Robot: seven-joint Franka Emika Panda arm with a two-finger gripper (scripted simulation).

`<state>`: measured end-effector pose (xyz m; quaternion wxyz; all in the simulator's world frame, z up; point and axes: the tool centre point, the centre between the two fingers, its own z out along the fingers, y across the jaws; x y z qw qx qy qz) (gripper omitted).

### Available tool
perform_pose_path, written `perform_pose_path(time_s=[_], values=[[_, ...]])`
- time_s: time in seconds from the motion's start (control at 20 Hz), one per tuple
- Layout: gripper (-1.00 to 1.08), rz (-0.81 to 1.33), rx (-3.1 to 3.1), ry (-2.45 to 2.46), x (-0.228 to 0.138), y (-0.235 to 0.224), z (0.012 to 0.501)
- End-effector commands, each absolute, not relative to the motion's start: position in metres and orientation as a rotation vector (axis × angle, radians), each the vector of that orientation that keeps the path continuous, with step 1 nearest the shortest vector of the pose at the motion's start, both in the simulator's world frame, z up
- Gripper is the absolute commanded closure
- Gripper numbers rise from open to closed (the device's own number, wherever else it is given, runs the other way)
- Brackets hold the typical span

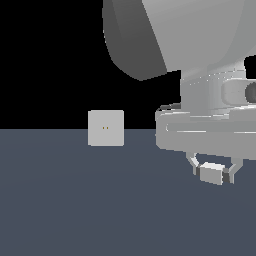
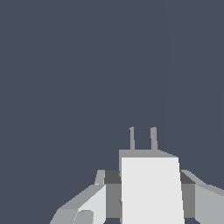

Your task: Plug the charger into the wall socket.

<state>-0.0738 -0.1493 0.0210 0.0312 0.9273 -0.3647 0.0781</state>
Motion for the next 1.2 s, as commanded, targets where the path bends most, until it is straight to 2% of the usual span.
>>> perform_pose_path(time_s=[0.0,0.35,0.65,0.9,1.15], values=[[1.08,0.246,2.898,-1.027,-0.060,-0.130,0.029],[1.08,0.261,3.043,-0.572,-0.016,-0.036,0.066],[1.08,0.266,3.107,-0.233,-0.005,0.039,0.091],[1.08,0.266,3.121,-0.110,-0.006,0.066,0.099],[1.08,0.266,3.123,-0.100,-0.006,0.068,0.100]])
